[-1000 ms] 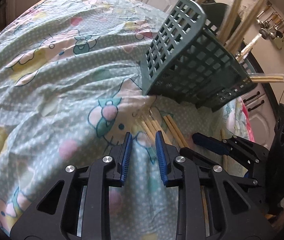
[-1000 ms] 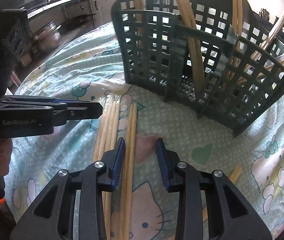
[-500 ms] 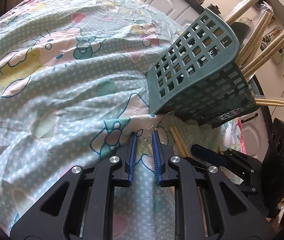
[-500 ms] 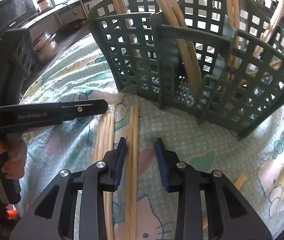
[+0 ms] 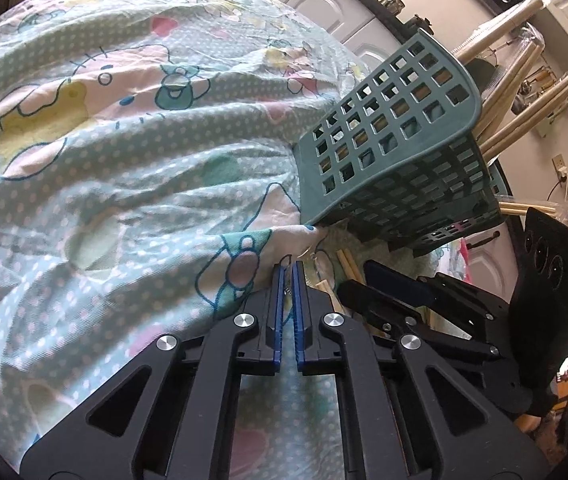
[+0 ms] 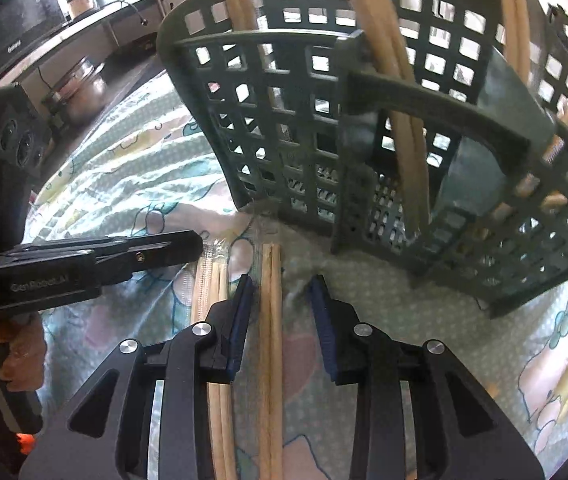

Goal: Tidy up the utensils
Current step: 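Lower the left tool onto the chopstick bundle and close it while the right tool closes on chopsticks too, then lift the held chopsticks with both tools and carry them above the caddy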

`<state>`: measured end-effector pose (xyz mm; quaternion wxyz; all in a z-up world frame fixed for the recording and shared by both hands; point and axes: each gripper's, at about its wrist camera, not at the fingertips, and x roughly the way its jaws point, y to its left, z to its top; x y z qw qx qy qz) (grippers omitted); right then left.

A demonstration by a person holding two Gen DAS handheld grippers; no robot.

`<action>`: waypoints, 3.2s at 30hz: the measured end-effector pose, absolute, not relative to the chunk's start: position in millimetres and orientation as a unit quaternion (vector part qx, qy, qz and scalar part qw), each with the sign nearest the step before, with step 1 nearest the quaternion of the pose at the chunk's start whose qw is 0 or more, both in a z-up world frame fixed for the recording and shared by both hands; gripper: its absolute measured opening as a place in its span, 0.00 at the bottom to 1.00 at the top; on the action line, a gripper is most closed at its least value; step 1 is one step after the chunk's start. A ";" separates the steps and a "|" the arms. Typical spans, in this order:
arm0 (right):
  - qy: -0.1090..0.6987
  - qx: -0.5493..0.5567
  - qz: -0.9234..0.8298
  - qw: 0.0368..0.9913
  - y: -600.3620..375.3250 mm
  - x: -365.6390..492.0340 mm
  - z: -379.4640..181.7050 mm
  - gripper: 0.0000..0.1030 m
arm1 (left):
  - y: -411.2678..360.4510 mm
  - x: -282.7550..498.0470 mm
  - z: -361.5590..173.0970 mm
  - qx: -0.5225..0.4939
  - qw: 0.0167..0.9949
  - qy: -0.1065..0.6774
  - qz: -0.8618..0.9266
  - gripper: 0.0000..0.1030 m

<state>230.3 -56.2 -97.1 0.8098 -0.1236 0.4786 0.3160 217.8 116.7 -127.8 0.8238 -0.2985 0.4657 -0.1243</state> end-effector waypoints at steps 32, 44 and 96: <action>0.395 -0.061 0.367 0.840 -101.8 182.3 -18.8 0.06 | 116.0 162.5 -20.1 -0.277 0.879 0.354 -0.158 0.00; 0.330 -0.030 0.364 0.870 -132.7 164.4 30.2 0.06 | 81.7 147.1 32.0 -0.238 0.897 0.317 -0.194 0.00; 0.147 0.022 0.301 0.942 -189.7 192.7 160.7 0.06 | 42.6 224.9 199.3 -0.170 0.944 0.187 -0.214 0.00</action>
